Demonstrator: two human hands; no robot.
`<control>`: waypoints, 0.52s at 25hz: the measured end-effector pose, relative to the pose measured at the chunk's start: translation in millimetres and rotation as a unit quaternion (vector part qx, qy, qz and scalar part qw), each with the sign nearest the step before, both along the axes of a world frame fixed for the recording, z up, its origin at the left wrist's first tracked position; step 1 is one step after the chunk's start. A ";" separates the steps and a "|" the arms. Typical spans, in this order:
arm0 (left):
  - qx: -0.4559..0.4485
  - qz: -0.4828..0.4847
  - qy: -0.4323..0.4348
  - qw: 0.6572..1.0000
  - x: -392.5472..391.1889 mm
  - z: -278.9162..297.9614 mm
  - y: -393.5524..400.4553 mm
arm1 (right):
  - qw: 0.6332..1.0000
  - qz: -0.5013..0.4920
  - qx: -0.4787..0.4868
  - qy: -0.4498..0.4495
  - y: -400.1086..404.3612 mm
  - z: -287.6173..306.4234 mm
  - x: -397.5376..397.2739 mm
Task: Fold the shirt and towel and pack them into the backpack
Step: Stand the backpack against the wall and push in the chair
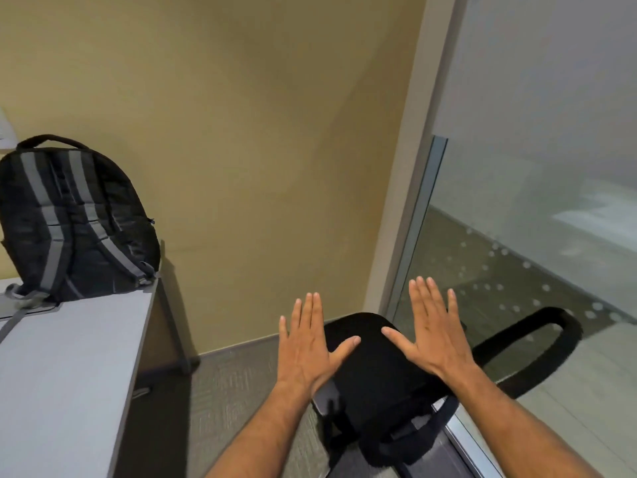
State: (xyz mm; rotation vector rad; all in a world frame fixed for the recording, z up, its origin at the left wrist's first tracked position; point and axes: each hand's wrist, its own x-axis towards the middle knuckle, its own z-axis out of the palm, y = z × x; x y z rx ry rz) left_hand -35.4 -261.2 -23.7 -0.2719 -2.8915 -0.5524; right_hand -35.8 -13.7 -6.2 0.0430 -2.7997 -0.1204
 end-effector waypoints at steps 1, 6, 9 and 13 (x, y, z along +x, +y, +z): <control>0.006 -0.008 -0.007 1.000 7.7 -1.8 13.6 | 1.000 -0.005 -0.004 -0.003 13.7 0.2 11.5; 0.036 -0.061 -0.030 0.997 42.2 5.8 95.6 | 0.999 0.011 -0.047 -0.022 90.9 7.6 58.0; 0.035 -0.090 -0.046 0.994 52.9 14.4 147.5 | 0.997 0.036 -0.059 -0.032 144.5 10.5 69.8; -0.002 -0.106 -0.079 0.991 55.3 19.8 220.5 | 0.993 0.070 -0.074 -0.050 218.4 13.1 63.8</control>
